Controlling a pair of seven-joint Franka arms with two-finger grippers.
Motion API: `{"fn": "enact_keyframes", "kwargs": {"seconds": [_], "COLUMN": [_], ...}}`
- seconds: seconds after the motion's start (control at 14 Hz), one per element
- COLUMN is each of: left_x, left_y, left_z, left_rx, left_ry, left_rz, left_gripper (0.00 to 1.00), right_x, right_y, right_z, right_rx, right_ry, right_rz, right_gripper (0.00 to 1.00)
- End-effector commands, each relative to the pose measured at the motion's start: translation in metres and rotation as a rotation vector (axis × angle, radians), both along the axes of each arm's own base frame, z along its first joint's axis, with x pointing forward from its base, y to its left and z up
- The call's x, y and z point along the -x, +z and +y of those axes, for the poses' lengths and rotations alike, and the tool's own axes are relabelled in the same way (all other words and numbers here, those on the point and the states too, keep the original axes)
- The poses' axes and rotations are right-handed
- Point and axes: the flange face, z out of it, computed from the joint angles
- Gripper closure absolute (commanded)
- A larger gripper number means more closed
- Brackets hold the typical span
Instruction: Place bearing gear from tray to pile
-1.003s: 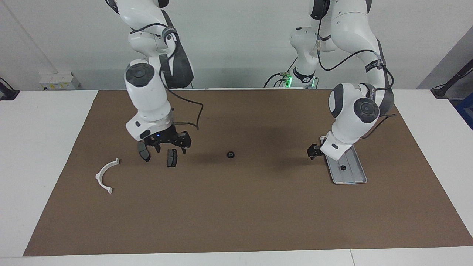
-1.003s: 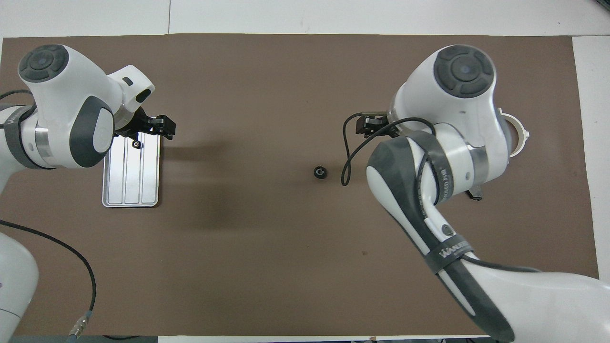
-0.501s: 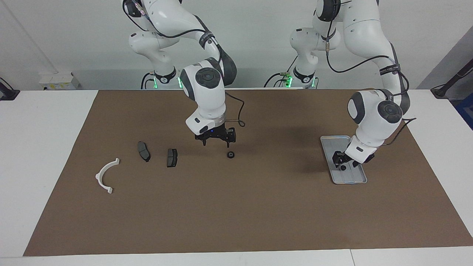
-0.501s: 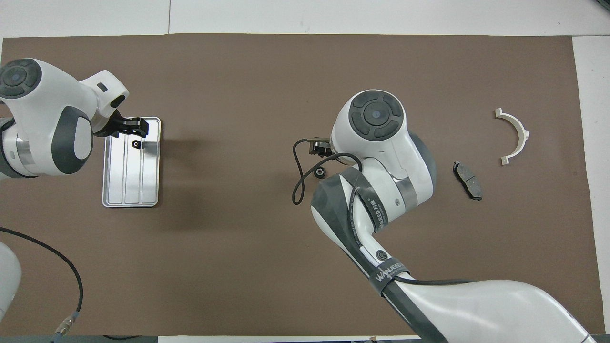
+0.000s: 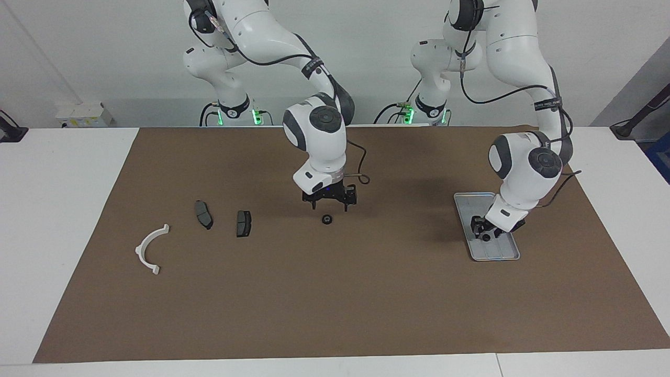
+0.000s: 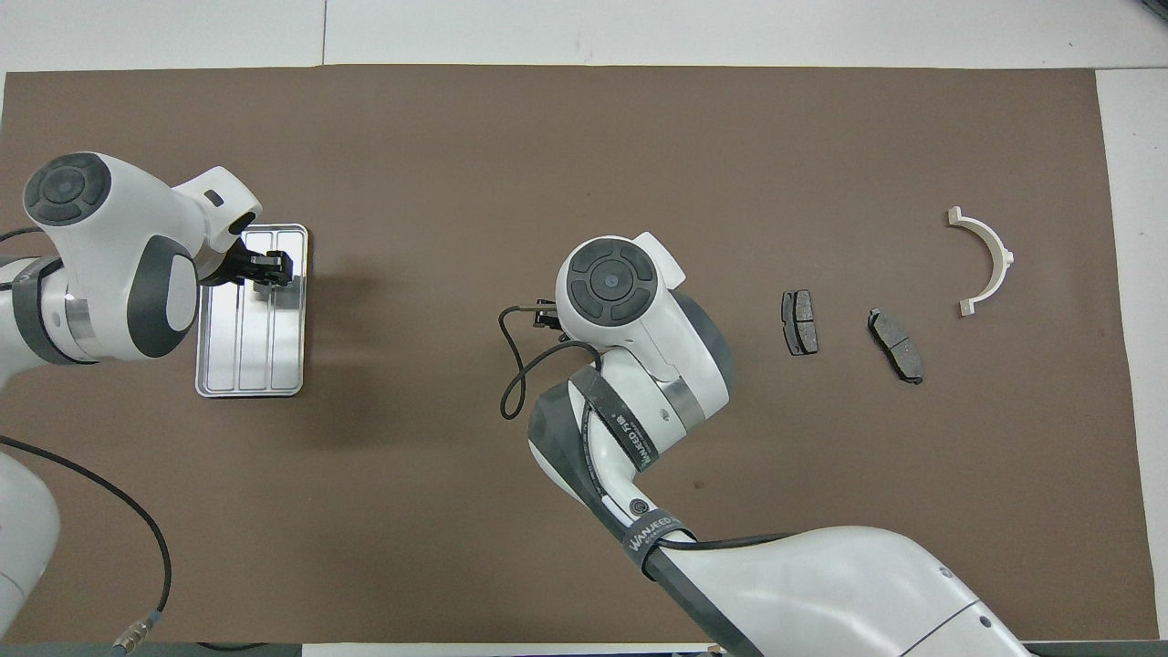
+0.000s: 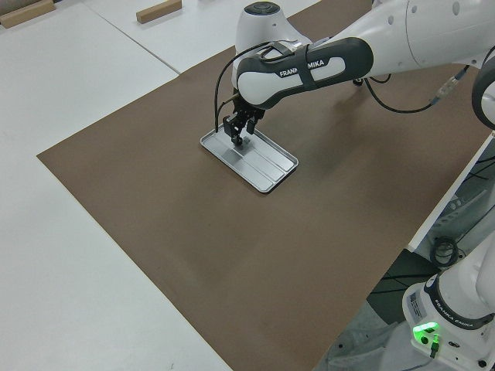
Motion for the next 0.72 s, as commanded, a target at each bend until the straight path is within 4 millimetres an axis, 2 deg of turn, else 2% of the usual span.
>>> {"fn": "enact_keyframes", "kwargs": {"seconds": [0.0, 0.14, 0.64], "left_x": [0.009, 0.009, 0.008], "left_y": [0.005, 0.004, 0.001], "left_z": [0.004, 0.004, 0.013], "left_rx": [-0.011, -0.011, -0.011], "left_ry": [-0.007, -0.007, 0.006], "left_rz": [-0.017, -0.017, -0.024], "left_gripper": [0.43, 0.46, 0.49], "right_x": [-0.001, 0.001, 0.003], "right_y": [-0.015, -0.026, -0.038], "right_z": [-0.009, -0.017, -0.023], "right_rx": [0.010, 0.009, 0.010], "right_ry": [0.026, 0.034, 0.047], "right_rz": [0.002, 0.001, 0.001], "right_gripper": [0.01, 0.01, 0.01]}}
